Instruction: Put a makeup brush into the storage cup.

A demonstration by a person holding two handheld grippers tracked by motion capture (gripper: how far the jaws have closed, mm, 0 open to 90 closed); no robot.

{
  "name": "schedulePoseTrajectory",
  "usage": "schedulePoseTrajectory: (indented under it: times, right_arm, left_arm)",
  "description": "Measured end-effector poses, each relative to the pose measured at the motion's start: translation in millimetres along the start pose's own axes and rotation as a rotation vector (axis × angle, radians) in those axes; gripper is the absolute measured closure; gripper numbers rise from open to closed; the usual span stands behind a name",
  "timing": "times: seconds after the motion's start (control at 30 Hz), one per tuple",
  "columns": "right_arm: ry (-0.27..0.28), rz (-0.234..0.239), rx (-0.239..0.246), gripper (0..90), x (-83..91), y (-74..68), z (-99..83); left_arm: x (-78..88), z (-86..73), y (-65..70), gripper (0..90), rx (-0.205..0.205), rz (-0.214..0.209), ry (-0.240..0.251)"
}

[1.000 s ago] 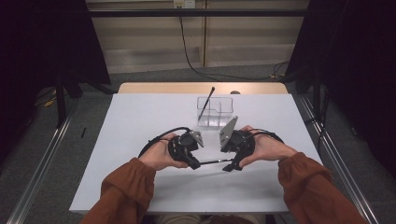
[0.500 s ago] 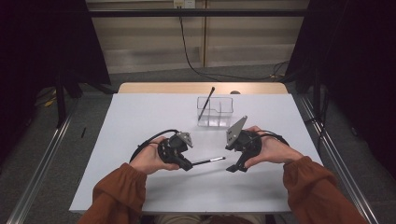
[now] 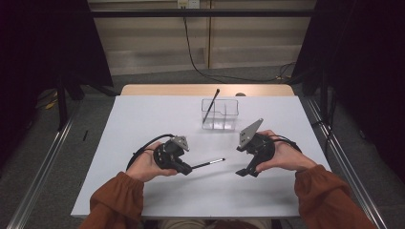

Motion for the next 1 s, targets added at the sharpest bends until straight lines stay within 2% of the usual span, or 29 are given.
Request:
schedulePoseTrajectory:
  times: [0.23,0.47,0.57,0.77,0.9,1.0]
  right_arm:
    - [0.021,-0.021,-0.034,9.0,2.4,1.7,-10.0]
    - [0.072,0.003,-0.047,7.4,8.5,0.4,-18.9]
    - [0.117,0.005,-0.059,7.9,10.0,-0.3,-18.1]
    - [0.185,-0.035,-0.08,10.5,5.0,0.7,-19.7]
    - [0.244,-0.03,-0.101,10.5,4.7,0.2,-17.0]
    - [0.291,-0.02,-0.123,10.4,4.8,-0.6,-15.9]
  left_arm:
    - [6.5,-4.9,1.0,83.9,0.004,0.026,0.024]
    - [10.5,-10.6,3.6,83.9,0.016,0.038,0.063]
    - [10.7,-12.6,5.3,83.9,0.019,0.028,0.086]
    - [11.3,-17.8,8.5,83.9,0.04,0.047,0.133]
    - [14.2,-19.1,9.0,83.9,0.064,0.071,0.18]
    - [17.6,-18.0,8.3,83.9,0.063,0.08,0.216]
Point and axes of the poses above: each handheld gripper's, and its own axes: x roughly backward along the jaws, z roughly out of its top, y roughly to its right, the point moved 7 cm from there along -x, roughly forward along the jaws, and after that the axes turned 11 degrees about -x, right-handed, at the moved point
